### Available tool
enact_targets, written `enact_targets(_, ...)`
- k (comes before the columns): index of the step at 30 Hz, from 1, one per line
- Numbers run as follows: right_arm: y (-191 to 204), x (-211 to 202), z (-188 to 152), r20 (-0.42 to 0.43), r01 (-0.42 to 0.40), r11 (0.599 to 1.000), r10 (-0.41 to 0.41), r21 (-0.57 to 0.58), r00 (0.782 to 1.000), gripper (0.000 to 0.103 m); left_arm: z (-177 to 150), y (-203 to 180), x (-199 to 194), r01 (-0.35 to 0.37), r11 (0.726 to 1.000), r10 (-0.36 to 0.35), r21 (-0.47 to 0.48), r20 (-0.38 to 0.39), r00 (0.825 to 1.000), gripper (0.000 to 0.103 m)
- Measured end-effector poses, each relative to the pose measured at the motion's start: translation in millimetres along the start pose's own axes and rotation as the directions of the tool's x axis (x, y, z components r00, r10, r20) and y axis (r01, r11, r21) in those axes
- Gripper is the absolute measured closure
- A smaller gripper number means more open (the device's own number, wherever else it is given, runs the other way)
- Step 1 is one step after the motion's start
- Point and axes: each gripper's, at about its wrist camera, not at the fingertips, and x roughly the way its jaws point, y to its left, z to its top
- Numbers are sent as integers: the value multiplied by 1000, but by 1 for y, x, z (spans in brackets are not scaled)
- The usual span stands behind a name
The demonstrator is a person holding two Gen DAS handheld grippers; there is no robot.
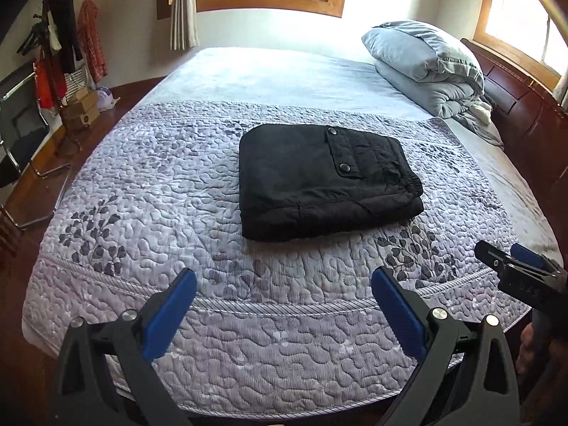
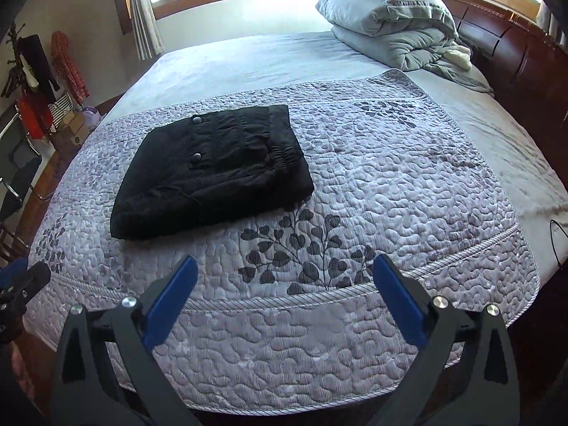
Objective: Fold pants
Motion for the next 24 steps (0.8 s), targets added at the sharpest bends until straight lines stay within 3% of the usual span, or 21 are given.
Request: enact_targets(24, 2, -3, 0, 4, 27, 999, -27, -19, 1000, 4, -4, 1, 7, -23, 1000, 23, 11, -17, 1000, 4)
